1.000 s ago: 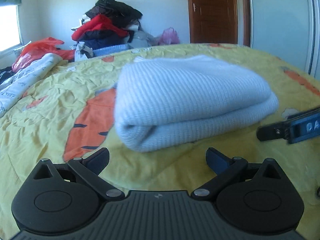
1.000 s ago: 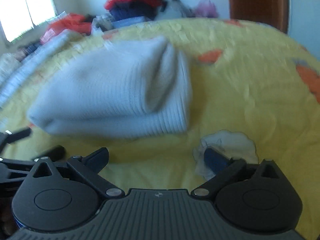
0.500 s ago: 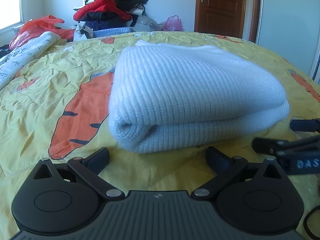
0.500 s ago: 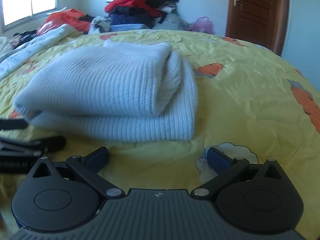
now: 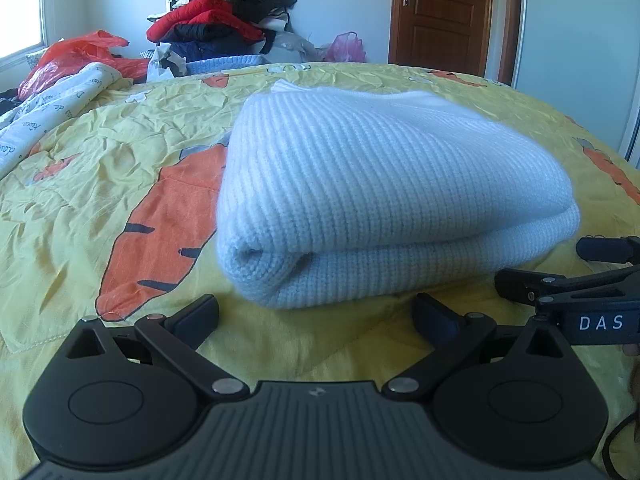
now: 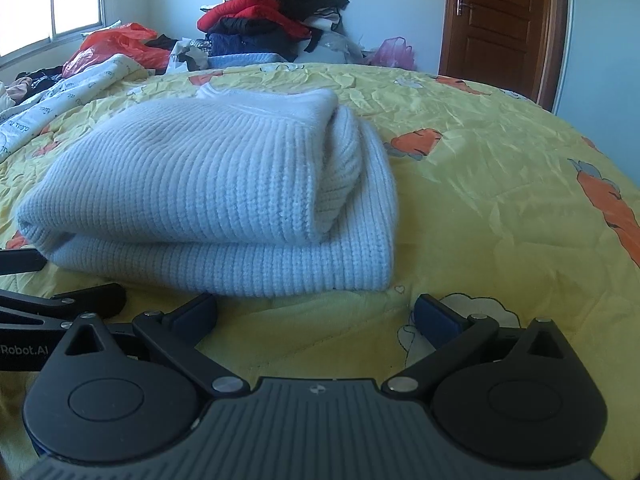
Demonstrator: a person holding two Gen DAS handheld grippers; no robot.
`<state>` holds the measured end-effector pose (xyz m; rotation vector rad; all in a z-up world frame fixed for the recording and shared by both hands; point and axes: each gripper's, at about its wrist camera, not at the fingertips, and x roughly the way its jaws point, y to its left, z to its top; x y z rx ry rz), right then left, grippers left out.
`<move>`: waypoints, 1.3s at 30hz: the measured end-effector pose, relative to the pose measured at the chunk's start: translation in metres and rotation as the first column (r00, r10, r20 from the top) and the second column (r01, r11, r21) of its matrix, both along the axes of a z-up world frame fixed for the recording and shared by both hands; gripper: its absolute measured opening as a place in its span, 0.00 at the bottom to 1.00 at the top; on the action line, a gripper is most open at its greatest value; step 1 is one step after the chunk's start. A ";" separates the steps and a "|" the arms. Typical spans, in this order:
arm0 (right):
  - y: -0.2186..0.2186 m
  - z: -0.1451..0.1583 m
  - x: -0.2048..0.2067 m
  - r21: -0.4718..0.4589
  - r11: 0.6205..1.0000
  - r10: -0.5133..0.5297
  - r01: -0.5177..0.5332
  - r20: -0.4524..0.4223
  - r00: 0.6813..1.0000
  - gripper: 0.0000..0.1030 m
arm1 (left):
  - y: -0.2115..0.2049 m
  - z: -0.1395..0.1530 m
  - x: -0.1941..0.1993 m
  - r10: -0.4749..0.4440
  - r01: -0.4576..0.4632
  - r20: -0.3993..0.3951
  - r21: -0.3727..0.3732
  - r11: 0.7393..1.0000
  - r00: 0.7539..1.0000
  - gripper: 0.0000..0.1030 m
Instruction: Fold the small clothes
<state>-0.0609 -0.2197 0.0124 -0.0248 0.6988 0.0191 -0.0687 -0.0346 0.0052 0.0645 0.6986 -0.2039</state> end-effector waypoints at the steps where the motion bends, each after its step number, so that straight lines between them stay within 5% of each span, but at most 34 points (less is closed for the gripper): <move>1: 0.000 0.000 0.000 0.000 1.000 0.000 0.000 0.000 1.000 1.00 | 0.000 0.000 0.000 -0.001 0.001 0.000 0.000 1.000 1.000 1.00; 39: -0.001 0.000 -0.002 0.008 1.000 0.014 -0.014 0.005 1.000 1.00 | -0.001 0.000 -0.001 0.003 -0.003 0.001 -0.001 1.000 1.000 1.00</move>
